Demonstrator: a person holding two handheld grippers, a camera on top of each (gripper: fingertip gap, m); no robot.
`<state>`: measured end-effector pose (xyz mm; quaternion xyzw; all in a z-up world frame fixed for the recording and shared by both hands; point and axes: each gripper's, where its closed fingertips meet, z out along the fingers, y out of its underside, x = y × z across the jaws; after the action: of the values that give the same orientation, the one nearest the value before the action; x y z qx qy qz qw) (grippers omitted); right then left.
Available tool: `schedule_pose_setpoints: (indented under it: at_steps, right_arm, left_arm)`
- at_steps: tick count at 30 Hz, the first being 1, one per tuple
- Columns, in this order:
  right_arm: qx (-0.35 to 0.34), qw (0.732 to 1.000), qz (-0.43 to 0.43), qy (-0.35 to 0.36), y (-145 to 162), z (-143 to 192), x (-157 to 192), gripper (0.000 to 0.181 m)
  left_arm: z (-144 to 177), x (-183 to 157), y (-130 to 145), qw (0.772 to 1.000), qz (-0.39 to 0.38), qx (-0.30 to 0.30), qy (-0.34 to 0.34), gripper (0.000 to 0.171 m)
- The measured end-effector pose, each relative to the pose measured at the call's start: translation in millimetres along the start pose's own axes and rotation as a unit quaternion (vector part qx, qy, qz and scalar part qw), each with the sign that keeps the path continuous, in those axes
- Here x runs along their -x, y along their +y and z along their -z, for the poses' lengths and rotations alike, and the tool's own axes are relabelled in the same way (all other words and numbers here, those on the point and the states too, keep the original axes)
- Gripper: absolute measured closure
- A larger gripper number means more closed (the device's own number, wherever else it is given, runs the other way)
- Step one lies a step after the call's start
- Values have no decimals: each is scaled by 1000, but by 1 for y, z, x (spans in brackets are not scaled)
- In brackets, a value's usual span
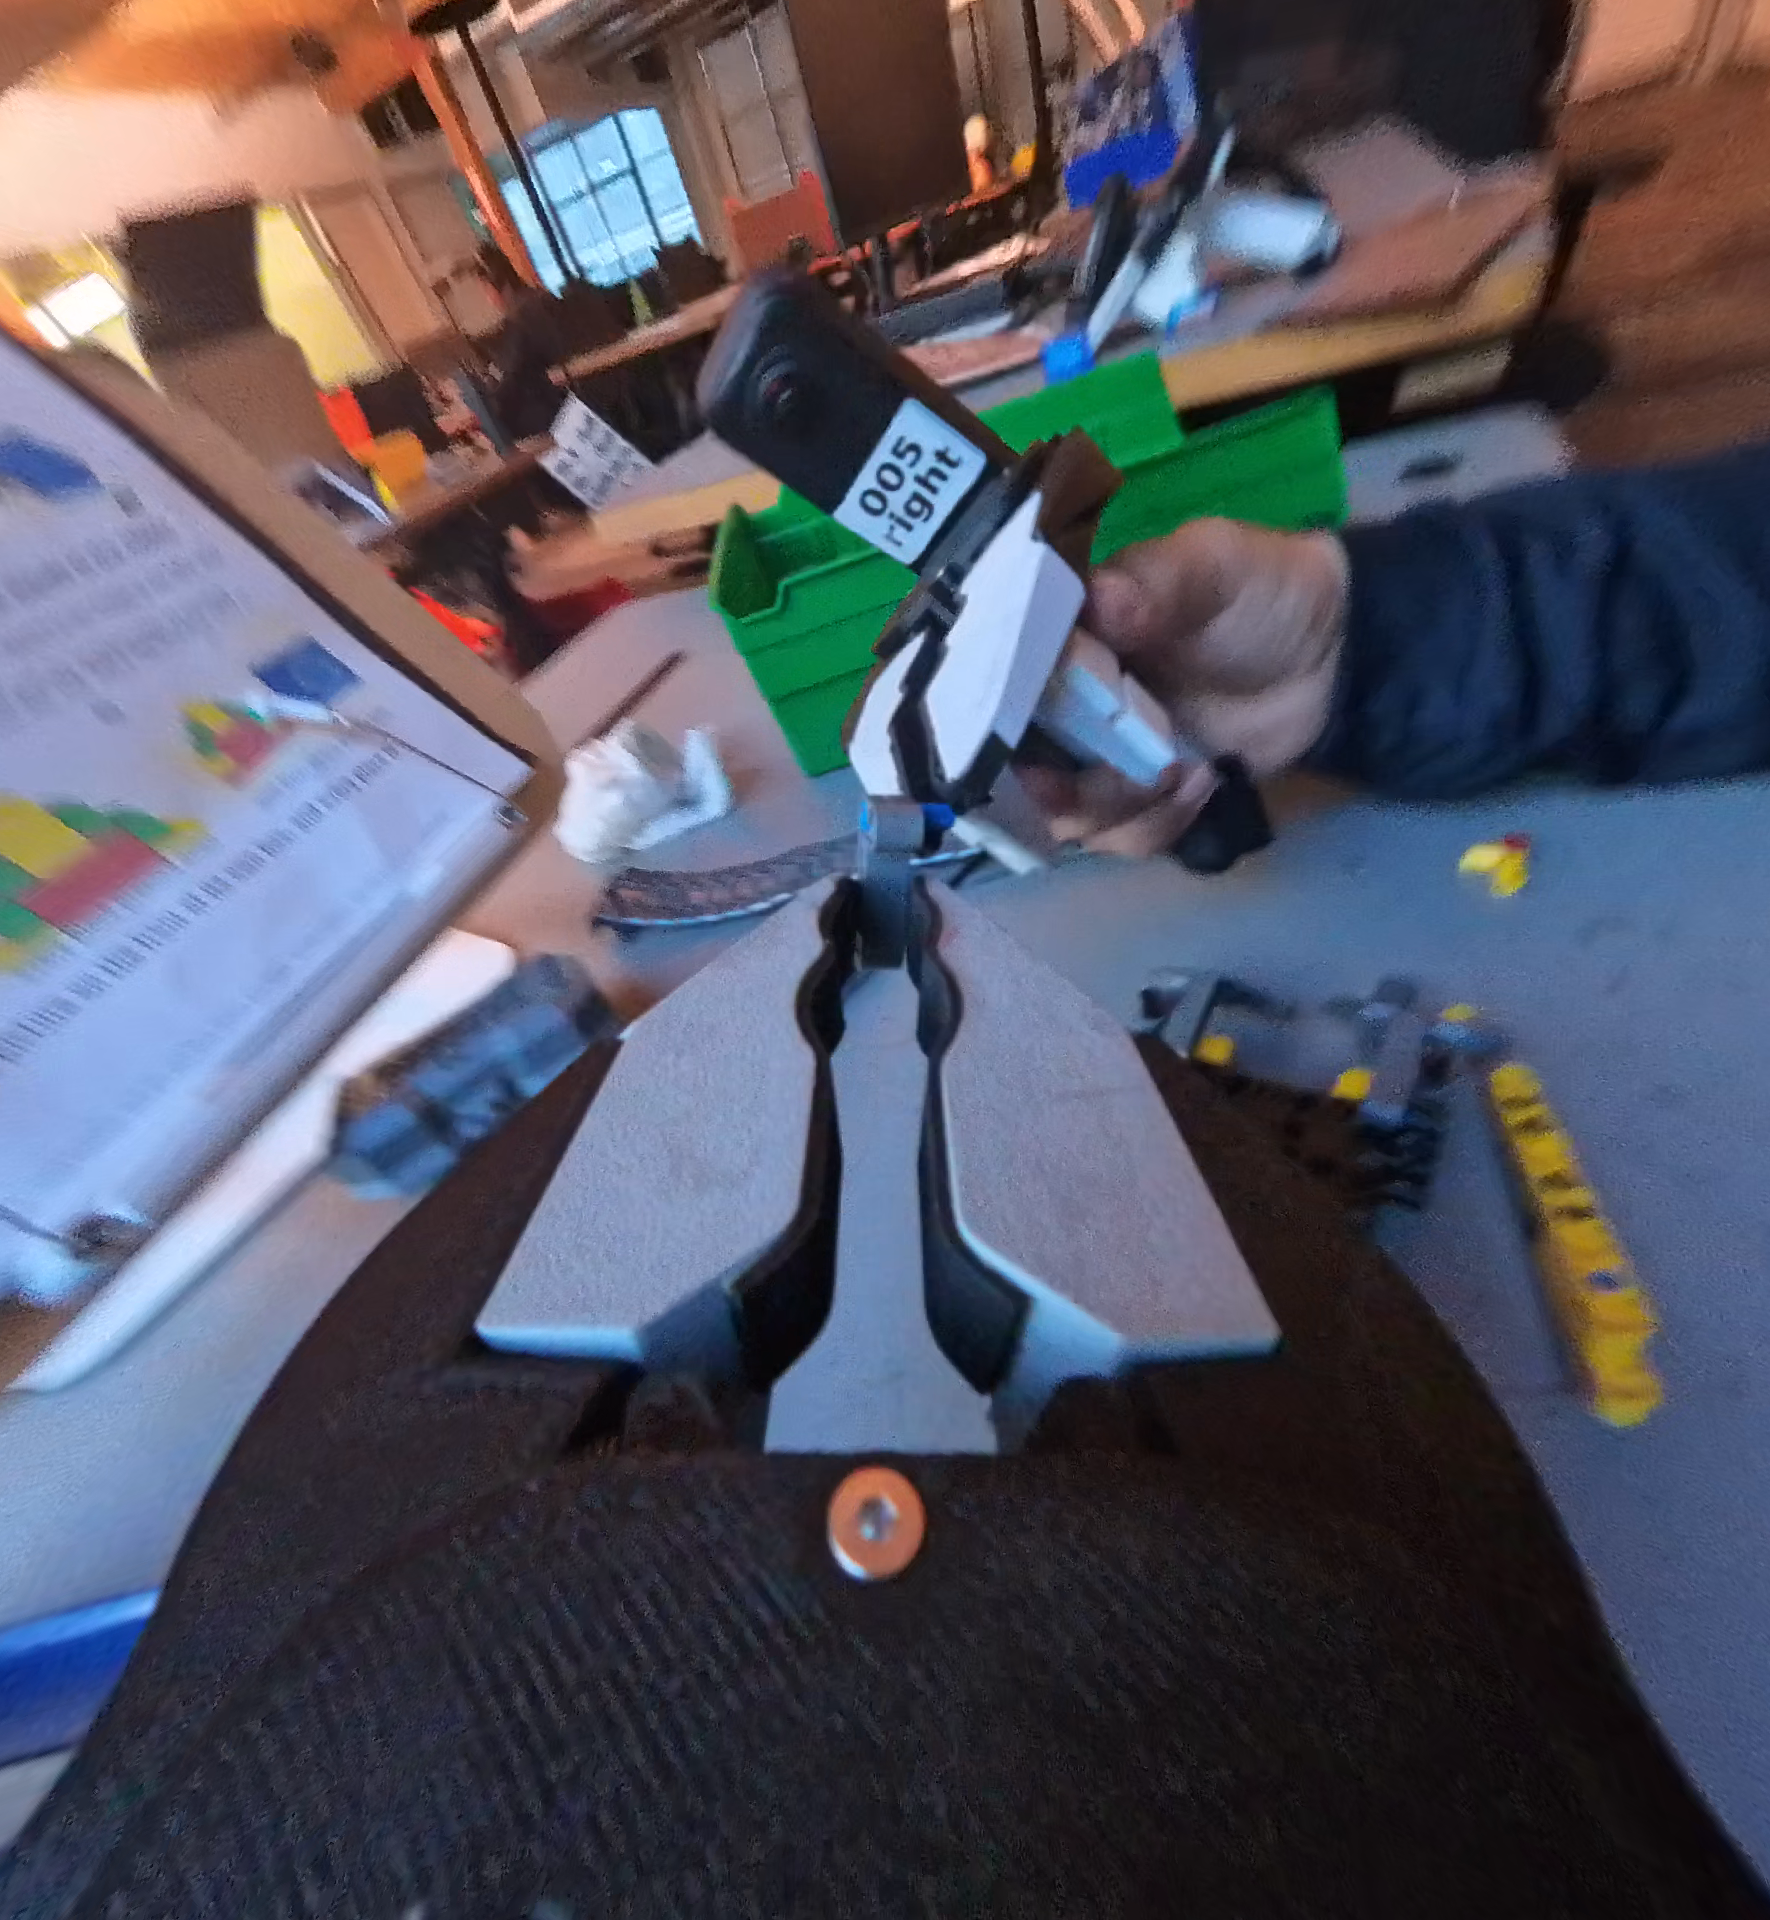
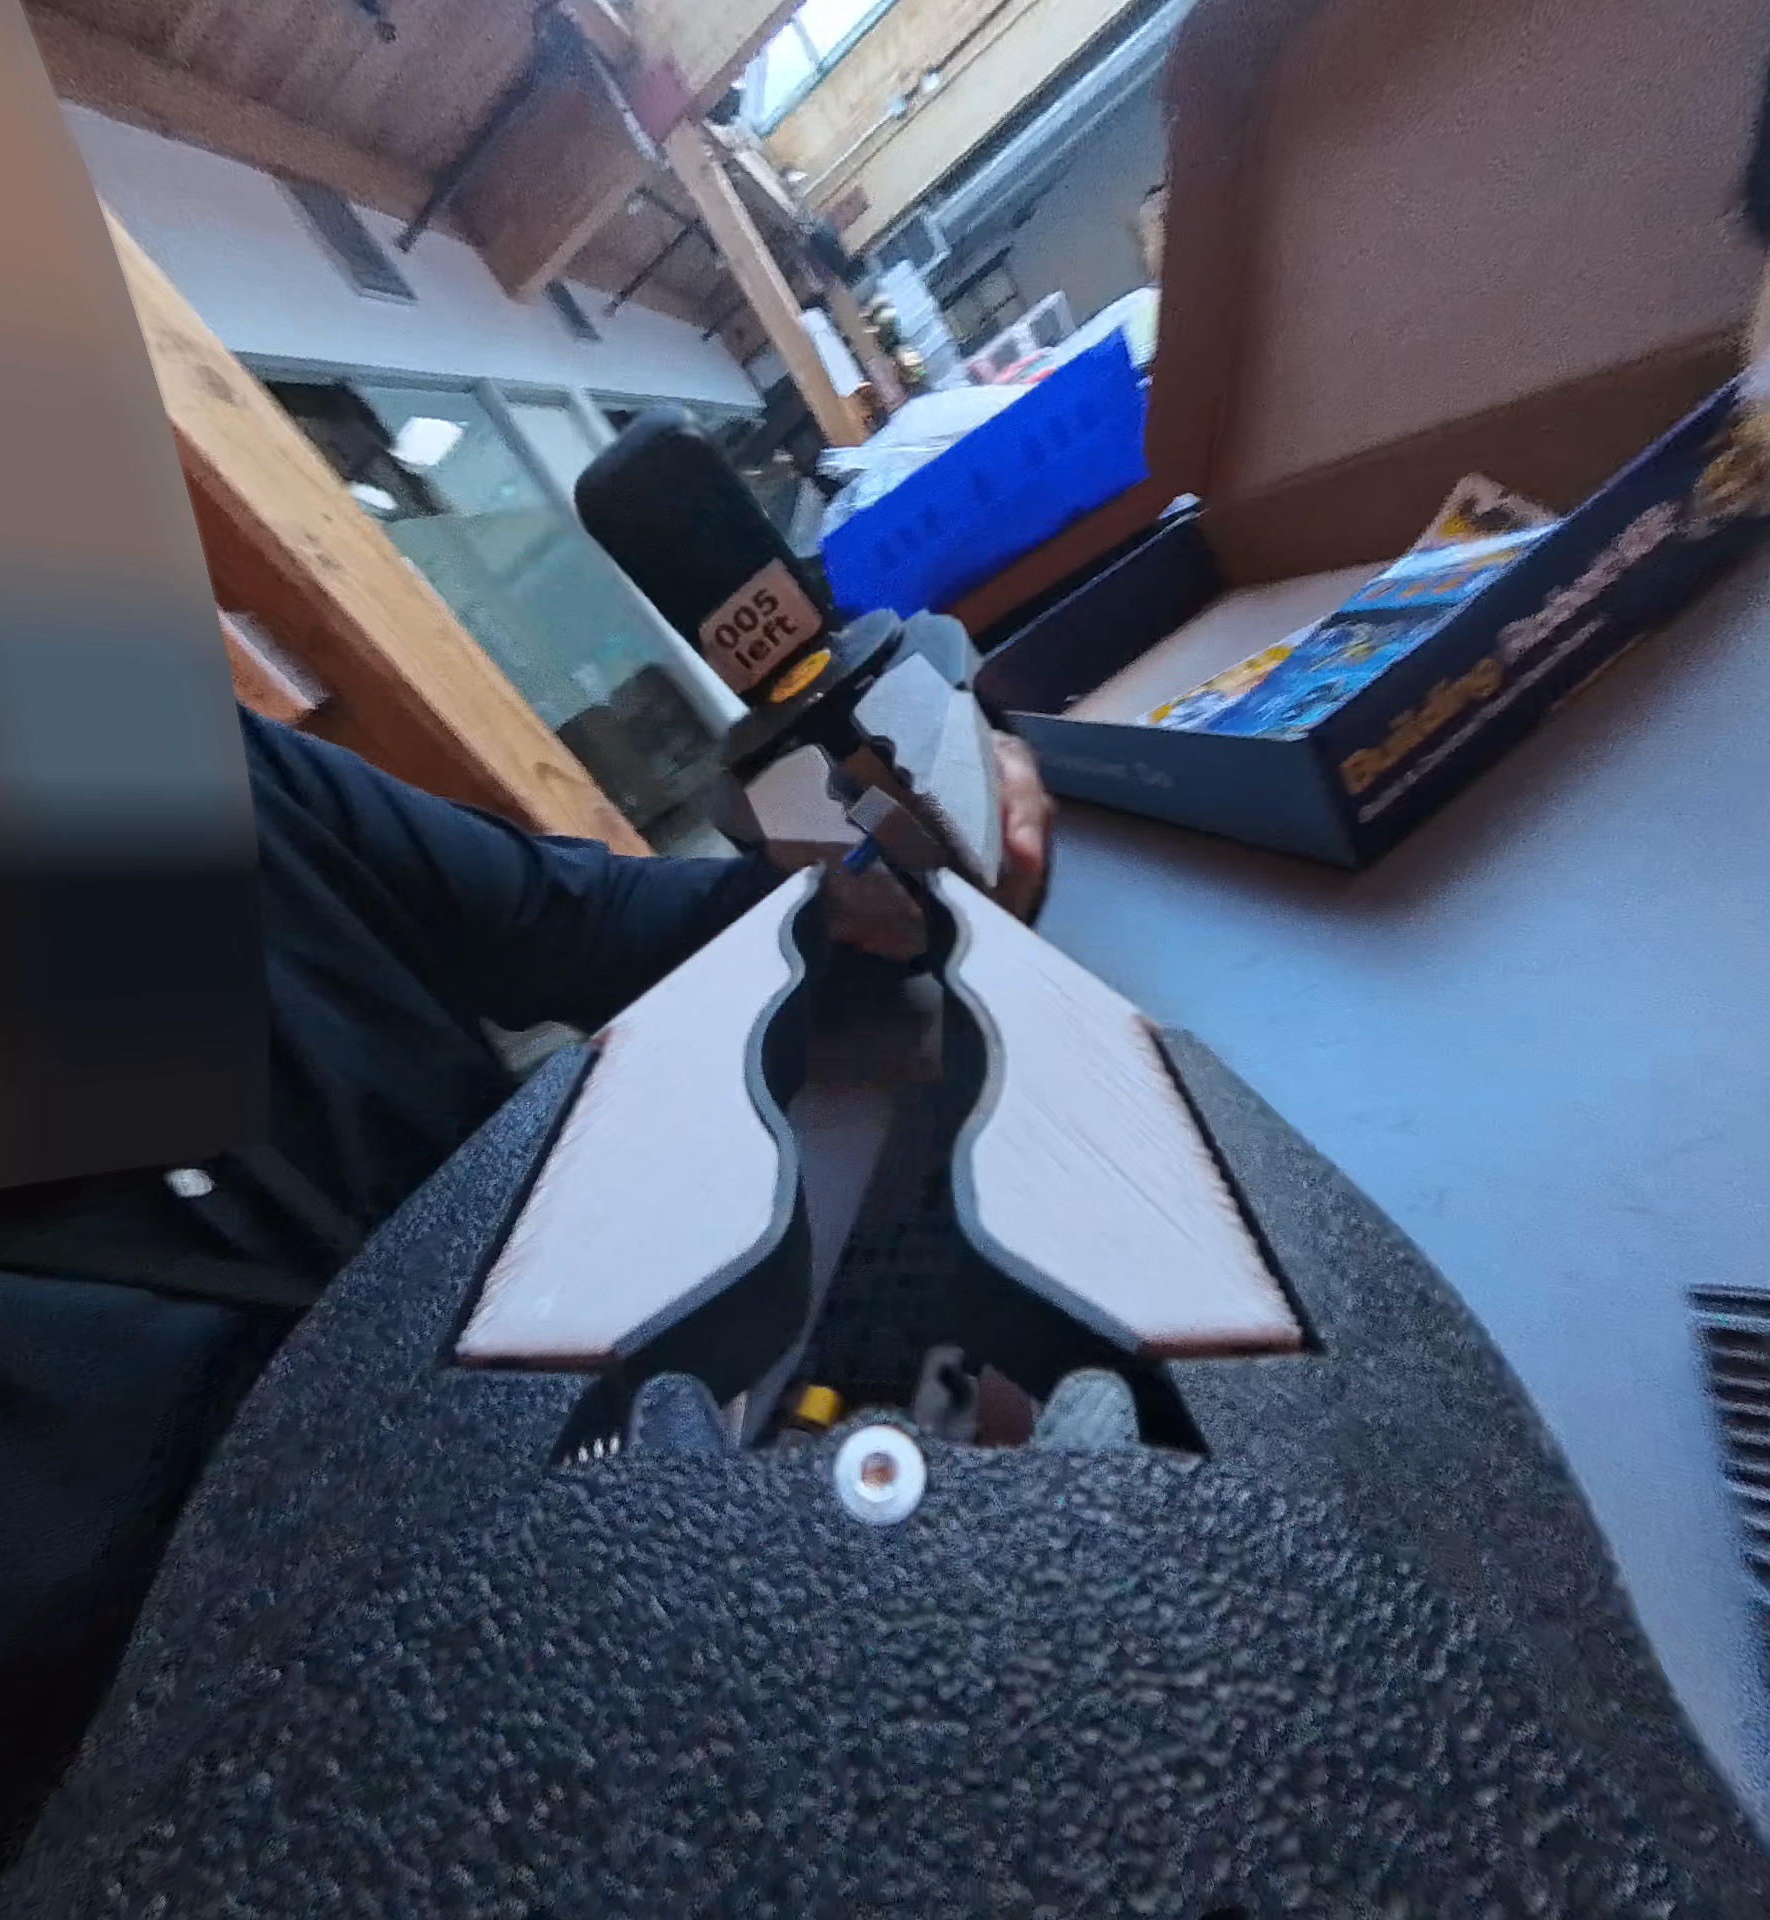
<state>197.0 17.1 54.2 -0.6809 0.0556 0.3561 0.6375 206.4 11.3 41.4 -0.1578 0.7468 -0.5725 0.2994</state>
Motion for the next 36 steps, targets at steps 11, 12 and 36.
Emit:
schedule_pose_setpoints:
  at_steps: [11, 12, 36]
  right_arm:
    - [121, 937, 275, 177, 21, 2, -22, 154]
    - [135, 927, 292, 191, 24, 2, -25, 154]
    - [204, 758, 542, 300, 25, -1, -29, 173]
  left_arm:
    - [-2, 0, 31, 993, 80, 71, 45, 165]
    - [-2, 0, 36, 994, 56, 89, 35, 165]
    - [-5, 0, 39, 966, -181, 171, -65, 166]
